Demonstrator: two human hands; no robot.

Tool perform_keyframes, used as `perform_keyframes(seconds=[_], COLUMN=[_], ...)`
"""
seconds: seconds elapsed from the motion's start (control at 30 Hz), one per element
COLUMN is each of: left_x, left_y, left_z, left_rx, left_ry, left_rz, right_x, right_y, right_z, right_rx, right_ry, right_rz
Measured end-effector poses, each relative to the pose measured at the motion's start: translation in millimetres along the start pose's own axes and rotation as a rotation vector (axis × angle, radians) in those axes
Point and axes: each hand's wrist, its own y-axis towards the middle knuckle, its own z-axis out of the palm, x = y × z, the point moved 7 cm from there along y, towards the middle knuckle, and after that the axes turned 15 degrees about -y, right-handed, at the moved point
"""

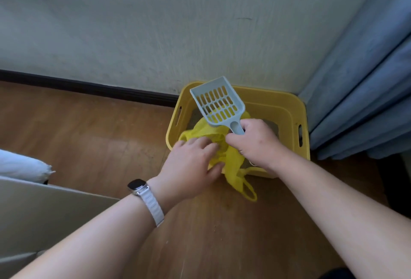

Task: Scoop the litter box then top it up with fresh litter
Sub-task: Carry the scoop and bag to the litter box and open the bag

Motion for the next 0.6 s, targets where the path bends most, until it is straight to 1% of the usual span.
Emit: perform_keyframes(seconds=[0.07, 0.13, 0.17, 0.2, 0.23, 0.3, 0.37, 0.4, 0.43, 0.5, 0.53, 0.6], left_x=[14, 25, 30, 36, 43, 53, 54, 54, 54, 56, 58, 58], left_y=[3, 8, 12, 17, 21, 28, 32, 33, 33, 30, 29, 27], left_z=[-12, -28, -34, -37, -37, -30, -23, -21, -19, -14, -8, -5], left_rx=[-0.2, -0.427, -0.489, -0.505, -0.486, -0.391, -0.319, -0.3, -0.276, -0.217, -0.189, -0.192], left_ry=[0.06, 0.029, 0.017, 0.008, -0.004, -0.028, -0.05, -0.102, -0.203, -0.478, -0.575, -0.619], left_rz=[-0.089, -0.114, -0.127, -0.163, -0.213, -0.295, -0.265, -0.237, -0.236, -0.352, -0.425, -0.474], right_x=[2, 6, 7, 7, 7, 8, 6, 5, 3, -2, -4, -8], right_y=[-3, -7, -8, -9, -10, -12, -14, -14, -14, -13, -12, -10], right_z=[2, 2, 0, -1, -2, 0, 1, 0, -3, -9, -12, -17], right_rx=[0.057, 0.113, 0.125, 0.13, 0.137, 0.167, 0.175, 0.153, 0.119, 0.04, 0.003, -0.066], right_ry=[0.007, 0.056, 0.086, 0.112, 0.128, 0.139, 0.128, 0.121, 0.121, 0.15, 0.171, 0.167], right_rz=[-0.011, -0.026, -0.033, -0.04, -0.049, -0.078, -0.087, -0.083, -0.075, -0.033, -0.008, 0.034])
